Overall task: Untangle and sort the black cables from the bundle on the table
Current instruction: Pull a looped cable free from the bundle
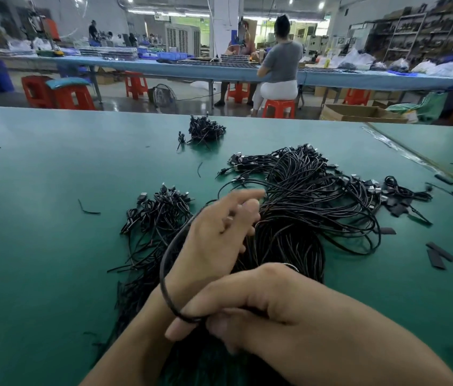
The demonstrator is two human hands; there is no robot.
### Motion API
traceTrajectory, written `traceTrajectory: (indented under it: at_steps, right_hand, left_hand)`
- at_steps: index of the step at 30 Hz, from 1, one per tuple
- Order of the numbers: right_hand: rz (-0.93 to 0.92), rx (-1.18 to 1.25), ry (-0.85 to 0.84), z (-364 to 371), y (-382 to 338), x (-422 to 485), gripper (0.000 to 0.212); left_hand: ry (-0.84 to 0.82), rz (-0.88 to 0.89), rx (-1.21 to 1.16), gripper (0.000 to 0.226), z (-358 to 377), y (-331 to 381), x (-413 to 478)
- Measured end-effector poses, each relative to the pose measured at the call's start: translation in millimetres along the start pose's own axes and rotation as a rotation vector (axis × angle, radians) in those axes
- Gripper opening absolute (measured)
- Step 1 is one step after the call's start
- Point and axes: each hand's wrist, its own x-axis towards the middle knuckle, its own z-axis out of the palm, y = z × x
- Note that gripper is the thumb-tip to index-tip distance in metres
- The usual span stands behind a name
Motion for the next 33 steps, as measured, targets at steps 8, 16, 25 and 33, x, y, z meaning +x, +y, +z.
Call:
traceTrajectory:
  at_steps: [8,16,25,33]
  right_hand:
    - [0.021,0.003,0.515,-15,17,-6,0.038]
    - [0.145,0.235,0.588,-30,30,-15,0.027]
    - [0.047,0.006,0.036,-26,19,-19,0.024]
    - [0.511,-0.317,0.153,-26,36,-23,0.026]
  left_hand:
    - [0.006,-0.300,0.102,0.032,-16,-15,2]
    - [0.276,-0.304,0.272,0.050,-25,-29,4]
    - [0.286,-0.061,0.211,0.055,-23,-41,3]
    - [0.619,0.119,0.258,0.040,-23,-15,2]
